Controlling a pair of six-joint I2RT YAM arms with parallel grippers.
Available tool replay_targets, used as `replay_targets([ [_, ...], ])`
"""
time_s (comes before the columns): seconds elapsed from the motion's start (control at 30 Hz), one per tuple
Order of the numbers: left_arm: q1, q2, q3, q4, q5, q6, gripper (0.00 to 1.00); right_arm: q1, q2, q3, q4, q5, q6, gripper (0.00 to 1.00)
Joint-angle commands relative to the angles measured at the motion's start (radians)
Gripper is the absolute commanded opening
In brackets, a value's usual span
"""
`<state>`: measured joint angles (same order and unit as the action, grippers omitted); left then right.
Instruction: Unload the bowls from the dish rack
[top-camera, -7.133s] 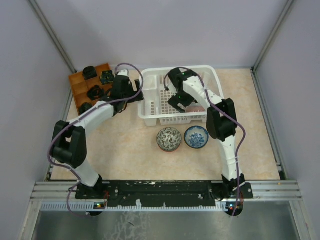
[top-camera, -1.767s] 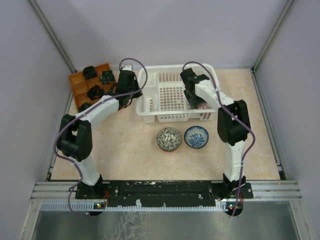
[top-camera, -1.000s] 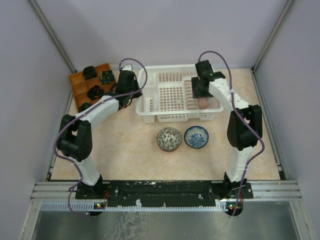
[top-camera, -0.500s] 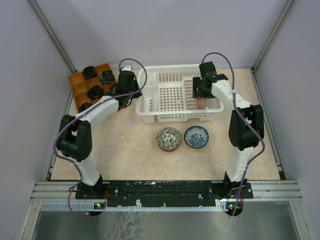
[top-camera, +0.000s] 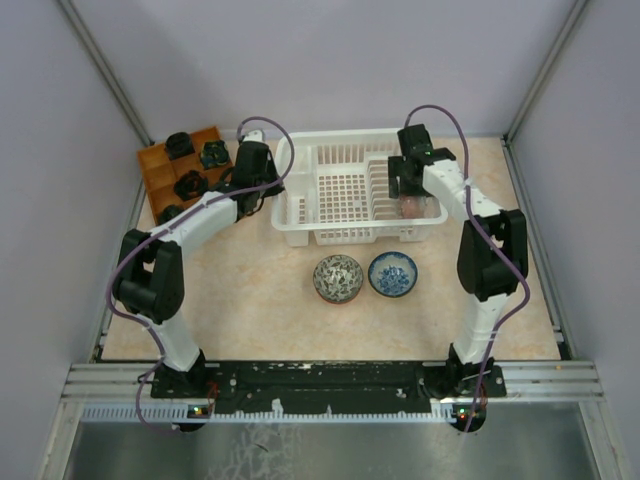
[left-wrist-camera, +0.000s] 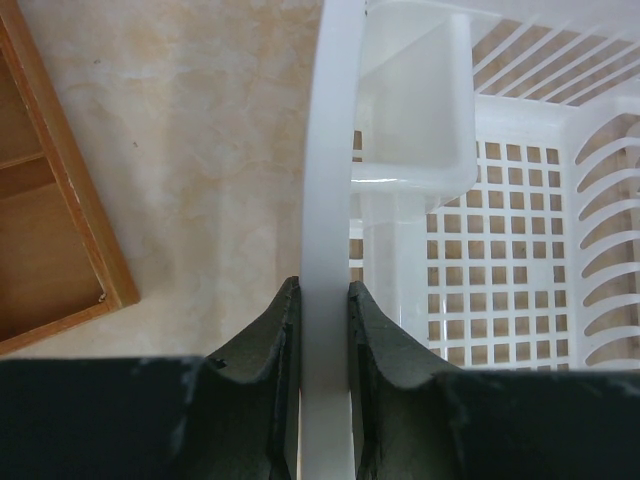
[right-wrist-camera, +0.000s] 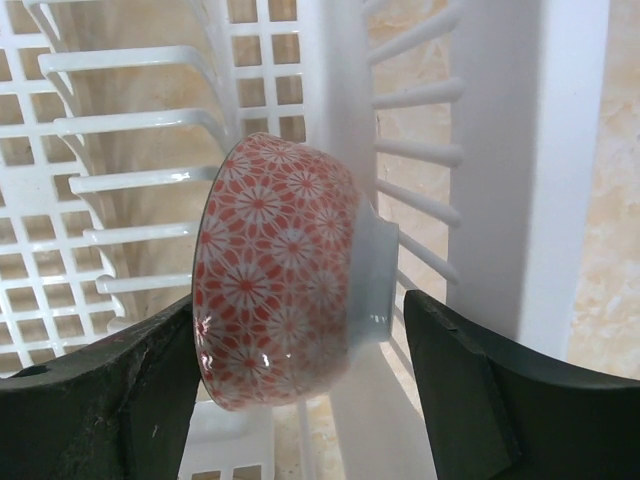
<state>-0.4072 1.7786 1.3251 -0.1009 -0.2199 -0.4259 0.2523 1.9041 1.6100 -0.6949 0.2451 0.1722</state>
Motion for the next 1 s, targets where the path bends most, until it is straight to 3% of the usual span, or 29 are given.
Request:
replay_targets([
  [0.0, 0.009, -0.019, -0.019, -0.039, -0.009, 0.01, 0.0, -0.001, -0.049, 0.05, 0.011, 0.072, -0.03, 0.77],
  [0.57, 0.01, -0.019, -0.019, -0.04, -0.003, 0.009, 0.0, 0.121, 0.0, 0.1, -0.065, 0.438, -0.093, 0.72],
  [0.97, 0.008, -0.023, -0.017, -0.039, 0.005, 0.012, 0.0, 0.183, 0.095, 0.141, -0.127, 0.541, -0.106, 0.64],
])
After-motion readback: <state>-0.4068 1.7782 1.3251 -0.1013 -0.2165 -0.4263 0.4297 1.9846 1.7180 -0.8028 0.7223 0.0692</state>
